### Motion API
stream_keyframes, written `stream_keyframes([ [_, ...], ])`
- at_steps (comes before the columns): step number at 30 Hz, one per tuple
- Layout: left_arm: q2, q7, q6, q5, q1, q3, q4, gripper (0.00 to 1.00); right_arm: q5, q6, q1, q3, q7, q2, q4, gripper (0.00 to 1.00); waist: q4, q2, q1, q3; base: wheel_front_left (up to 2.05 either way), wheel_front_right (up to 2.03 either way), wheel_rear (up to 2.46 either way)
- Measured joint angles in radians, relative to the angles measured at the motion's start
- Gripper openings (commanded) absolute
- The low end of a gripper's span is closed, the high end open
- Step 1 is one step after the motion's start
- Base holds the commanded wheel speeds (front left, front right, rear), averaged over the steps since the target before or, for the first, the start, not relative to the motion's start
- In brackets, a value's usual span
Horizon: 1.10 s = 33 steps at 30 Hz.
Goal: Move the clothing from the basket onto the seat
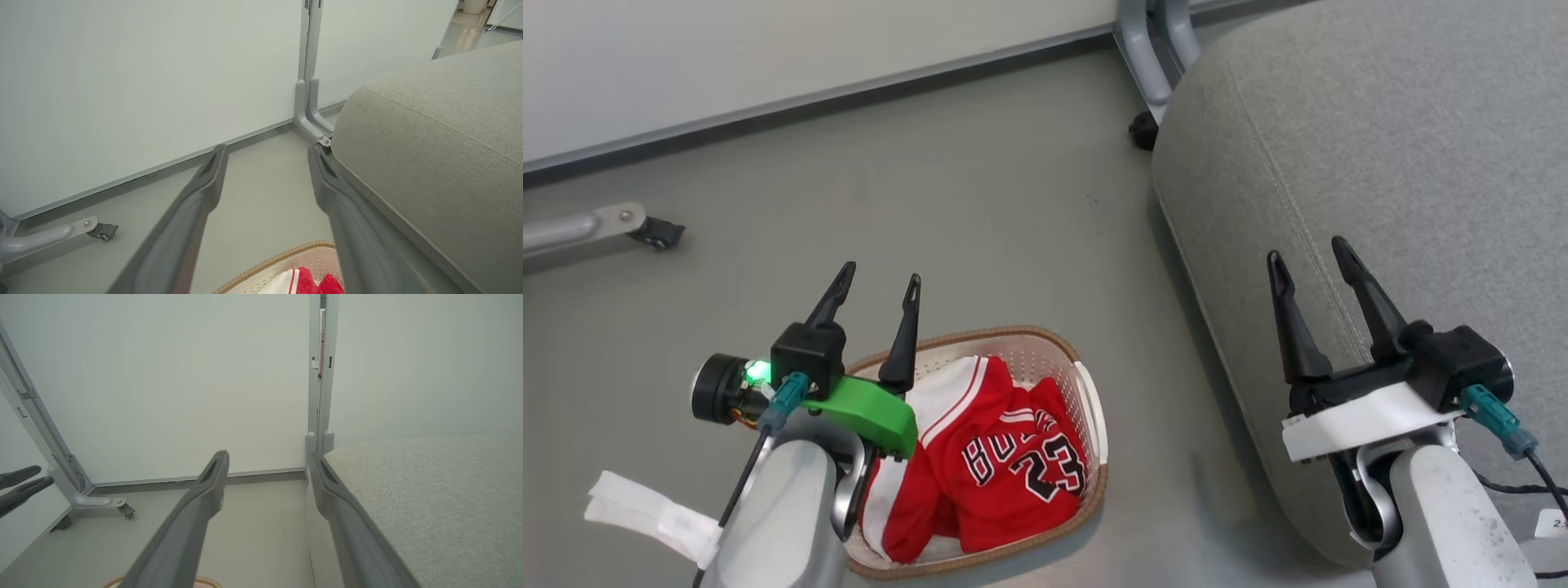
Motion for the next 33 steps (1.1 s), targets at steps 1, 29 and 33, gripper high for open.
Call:
stream_keyframes([
  [1, 0.003, 0.000, -0.001, 0.002, -0.013, -0.003, 0.013, 1.00, 0.002, 0.000, -0.009, 0.002, 0.000, 0.000, -0.005, 1.00, -0.007, 0.0000, 0.0000, 0.012, 0.00, 0.00, 0.00],
  [29, 0.120, 0.000, -0.013, -0.015, -0.407, -0.321, 0.536, 1.00, 0.066, 0.000, -0.200, 0.062, 0.000, -0.001, -0.129, 1.00, -0.174, 0.0000, 0.0001, 0.464, 0.00, 0.00, 0.00],
  [33, 0.131, 0.000, -0.014, -0.027, -0.454, -0.372, 0.610, 1.00, 0.070, 0.000, -0.216, 0.069, 0.000, 0.000, -0.142, 1.00, -0.187, 0.0000, 0.0001, 0.518, 0.00, 0.00, 0.00],
])
